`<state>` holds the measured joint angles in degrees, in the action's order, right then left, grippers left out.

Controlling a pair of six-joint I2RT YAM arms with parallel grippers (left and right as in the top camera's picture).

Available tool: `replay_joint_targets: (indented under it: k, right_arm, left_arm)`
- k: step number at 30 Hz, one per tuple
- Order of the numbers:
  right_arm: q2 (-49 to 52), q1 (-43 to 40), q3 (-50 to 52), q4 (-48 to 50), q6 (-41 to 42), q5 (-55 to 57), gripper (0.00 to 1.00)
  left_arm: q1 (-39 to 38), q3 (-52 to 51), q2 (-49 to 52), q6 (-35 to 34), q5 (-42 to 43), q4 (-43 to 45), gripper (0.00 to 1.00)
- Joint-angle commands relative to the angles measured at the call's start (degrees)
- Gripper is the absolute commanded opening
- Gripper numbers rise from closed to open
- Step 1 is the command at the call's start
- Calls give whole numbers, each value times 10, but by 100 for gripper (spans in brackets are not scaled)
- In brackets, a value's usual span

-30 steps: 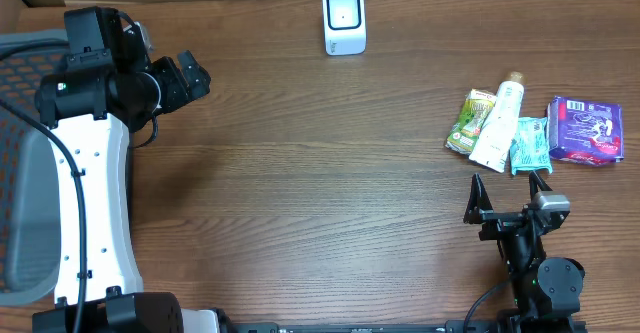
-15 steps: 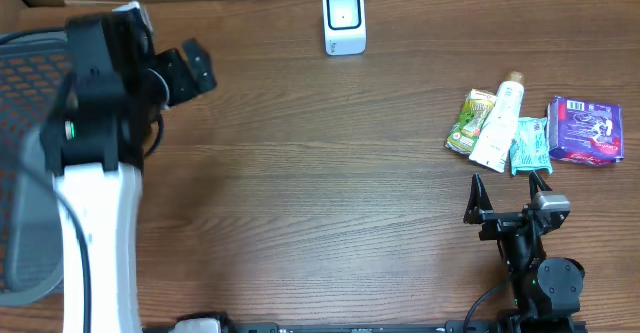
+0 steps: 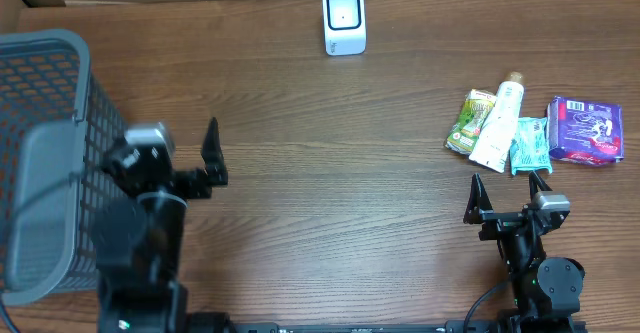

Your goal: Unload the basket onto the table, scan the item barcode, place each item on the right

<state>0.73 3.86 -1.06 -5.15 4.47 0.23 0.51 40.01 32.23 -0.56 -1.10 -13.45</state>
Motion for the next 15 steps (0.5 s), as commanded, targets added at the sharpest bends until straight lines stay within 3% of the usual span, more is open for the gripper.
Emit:
replay_joint_targets:
  k: [1,7,15]
  right_arm:
    - [-6,3,6,3,0,-3,100]
    - [-6,3,6,3,0,-3,100]
    - [-6,3,6,3,0,-3,100]
  left_arm:
    - [3,-87,-56,57,11,60,100]
    - [3,-225,-159,109,32,144,100]
    - [3,-305,-264,159,41,150,100]
